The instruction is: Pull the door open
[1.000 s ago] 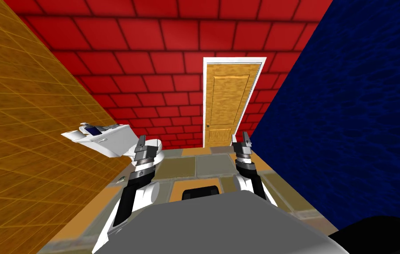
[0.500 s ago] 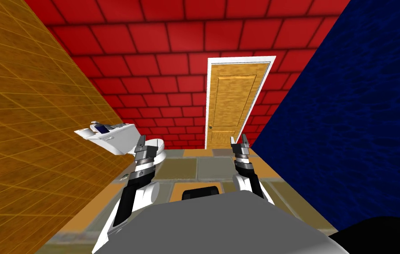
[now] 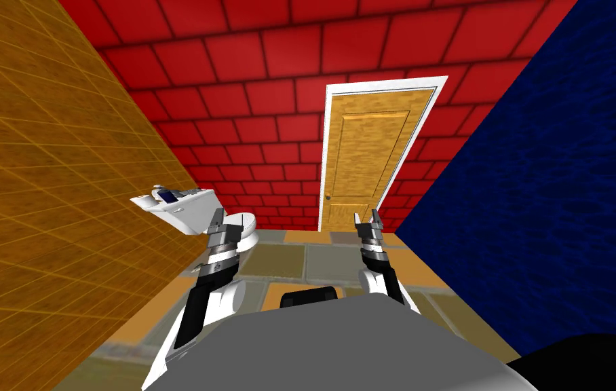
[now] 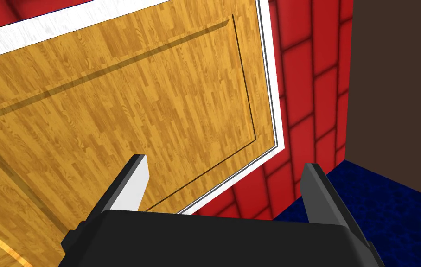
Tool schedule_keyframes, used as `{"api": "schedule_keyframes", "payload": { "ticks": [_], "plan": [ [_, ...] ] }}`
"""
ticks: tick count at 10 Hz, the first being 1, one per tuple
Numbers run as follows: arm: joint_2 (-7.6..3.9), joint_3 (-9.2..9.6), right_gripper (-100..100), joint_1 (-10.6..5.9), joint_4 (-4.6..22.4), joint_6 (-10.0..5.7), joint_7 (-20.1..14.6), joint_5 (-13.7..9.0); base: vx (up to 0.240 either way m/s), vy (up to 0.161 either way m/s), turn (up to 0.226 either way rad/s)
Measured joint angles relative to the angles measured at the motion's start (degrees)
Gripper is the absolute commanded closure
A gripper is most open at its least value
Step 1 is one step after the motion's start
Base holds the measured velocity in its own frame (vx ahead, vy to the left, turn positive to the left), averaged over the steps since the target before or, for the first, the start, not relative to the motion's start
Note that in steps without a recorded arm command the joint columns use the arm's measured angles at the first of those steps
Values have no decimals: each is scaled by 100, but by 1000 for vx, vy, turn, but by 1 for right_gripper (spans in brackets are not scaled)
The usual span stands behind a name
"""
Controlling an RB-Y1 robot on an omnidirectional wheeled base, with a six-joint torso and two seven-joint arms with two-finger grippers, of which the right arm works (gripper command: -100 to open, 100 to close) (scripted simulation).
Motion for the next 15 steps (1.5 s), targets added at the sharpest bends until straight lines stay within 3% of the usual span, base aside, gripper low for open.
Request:
{"api": "schedule_keyframes", "payload": {
  "ticks": [12,15],
  "plan": [
    [-219,-252,-100,-428,1628,-320,-1493,-853,88,-47,135],
    [-211,-286,-100,-497,2011,-395,-1878,-1069,85,-63,131]
  ]
}}
